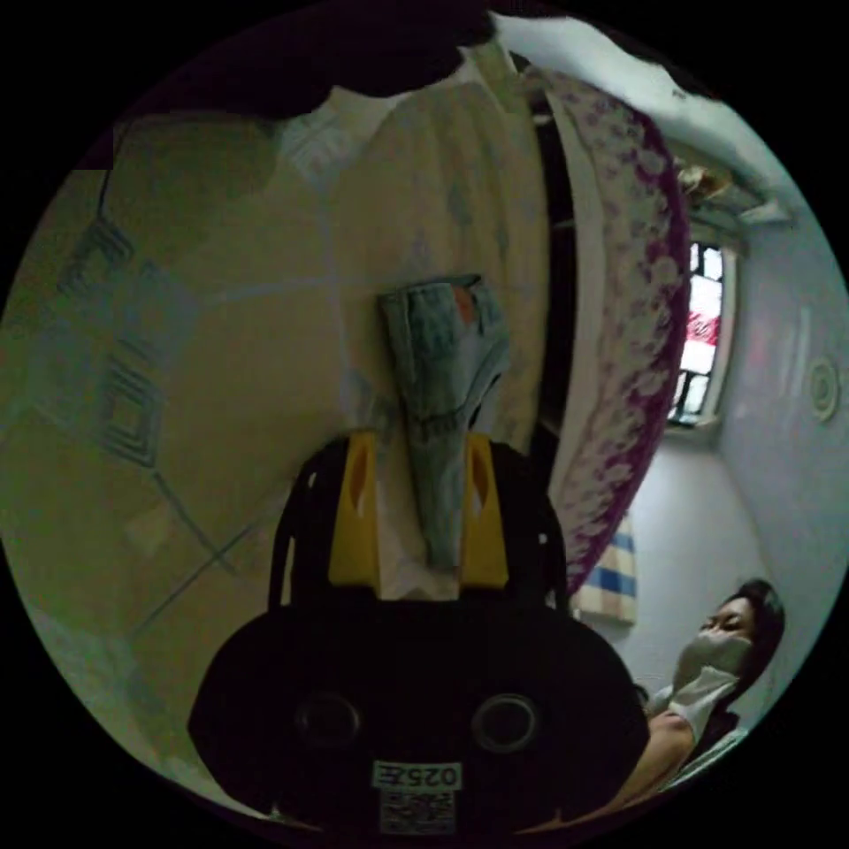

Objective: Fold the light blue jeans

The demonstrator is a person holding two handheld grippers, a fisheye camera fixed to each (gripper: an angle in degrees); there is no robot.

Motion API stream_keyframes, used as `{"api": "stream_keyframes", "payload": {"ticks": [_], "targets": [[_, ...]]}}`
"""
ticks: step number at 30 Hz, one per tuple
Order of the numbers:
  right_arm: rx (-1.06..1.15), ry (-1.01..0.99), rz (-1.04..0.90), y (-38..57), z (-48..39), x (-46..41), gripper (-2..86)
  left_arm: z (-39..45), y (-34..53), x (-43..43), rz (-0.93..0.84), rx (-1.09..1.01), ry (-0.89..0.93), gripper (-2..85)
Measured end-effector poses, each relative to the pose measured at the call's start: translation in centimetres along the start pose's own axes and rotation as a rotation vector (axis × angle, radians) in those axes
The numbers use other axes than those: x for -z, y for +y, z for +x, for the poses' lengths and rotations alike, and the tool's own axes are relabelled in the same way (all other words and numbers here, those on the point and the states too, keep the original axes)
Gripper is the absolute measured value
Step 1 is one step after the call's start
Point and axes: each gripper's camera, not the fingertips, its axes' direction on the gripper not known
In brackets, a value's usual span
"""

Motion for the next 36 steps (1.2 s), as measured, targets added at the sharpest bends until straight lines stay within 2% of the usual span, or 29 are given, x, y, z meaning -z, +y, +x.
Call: {"api": "stream_keyframes", "payload": {"ticks": [3, 6, 8, 10, 12, 13, 14, 16, 19, 22, 24, 26, 27, 30, 33, 35, 36], "targets": [[0.002, -0.014, 0.017, -1.1, 1.5, 0.0, 16.7, -1.0, -1.7, -2.3, 0.078, 0.004, 0.105, 11.4], [0.006, 0.029, 0.021, -3.1, 1.3, -0.8, 13.3, 0.7, -4.1, -5.5, 0.061, -0.064, 0.015, 10.6], [-0.03, 0.159, 0.052, -3.6, 1.2, -1.2, 7.9, 1.2, -5.2, -7.6, 0.086, -0.071, -0.084, 8.2], [-0.026, 0.212, 0.073, -3.5, 1.5, -0.9, 5.8, 0.9, -5.6, -8.7, 0.094, -0.085, -0.098, 7.0], [-0.033, 0.168, 0.07, -3.4, 2.7, -0.2, 4.7, 0.5, -5.9, -9.5, 0.077, -0.101, -0.119, 5.9], [-0.068, 0.082, 0.088, -2.9, 3.7, 0.9, 4.2, 0.4, -6.0, -9.8, 0.061, -0.109, -0.158, 5.6], [-0.089, -0.003, 0.107, -2.0, 4.2, 2.2, 4.1, 0.4, -6.2, -9.9, 0.039, -0.107, -0.198, 5.3], [-0.064, -0.034, 0.11, 0.3, 3.5, 4.4, 4.0, 0.7, -6.2, -9.5, 0.024, -0.144, -0.248, 5.0], [0.02, 0.066, 0.059, 6.1, 1.3, 8.4, 4.2, 1.0, -6.5, -8.9, 0.041, -0.259, -0.388, 5.1], [-0.085, 0.118, 0.071, 12.1, 4.0, 11.4, 5.1, -1.5, -7.9, -11.0, -0.055, -0.234, -0.46, 5.7], [-0.199, 0.068, 0.069, 14.4, 8.0, 12.2, 7.4, -2.8, -8.0, -12.1, -0.072, -0.216, -0.387, 6.1], [-0.345, -0.225, 0.181, 17.5, 12.6, 14.1, 11.6, -3.5, -6.9, -13.3, -0.039, -0.197, -0.397, 6.5], [-0.366, -0.281, 0.218, 18.2, 13.4, 14.6, 12.4, -3.7, -6.3, -13.5, -0.024, -0.19, -0.408, 6.6], [-0.35, -0.293, 0.282, 19.8, 14.4, 16.5, 14.6, -4.0, -2.2, -15.0, 0.074, -0.193, -0.458, 6.5], [-0.288, -0.247, 0.284, 18.2, 13.7, 16.7, 17.2, -1.3, 4.1, -19.0, 0.164, -0.439, -0.561, 6.0], [-0.27, -0.204, 0.253, 15.7, 12.9, 15.5, 16.3, 2.1, 9.1, -26.1, -0.002, -0.763, -0.517, 6.1], [-0.279, -0.165, 0.243, 15.2, 12.6, 15.4, 15.6, 3.0, 10.4, -28.2, -0.069, -0.839, -0.492, 6.2]]}}
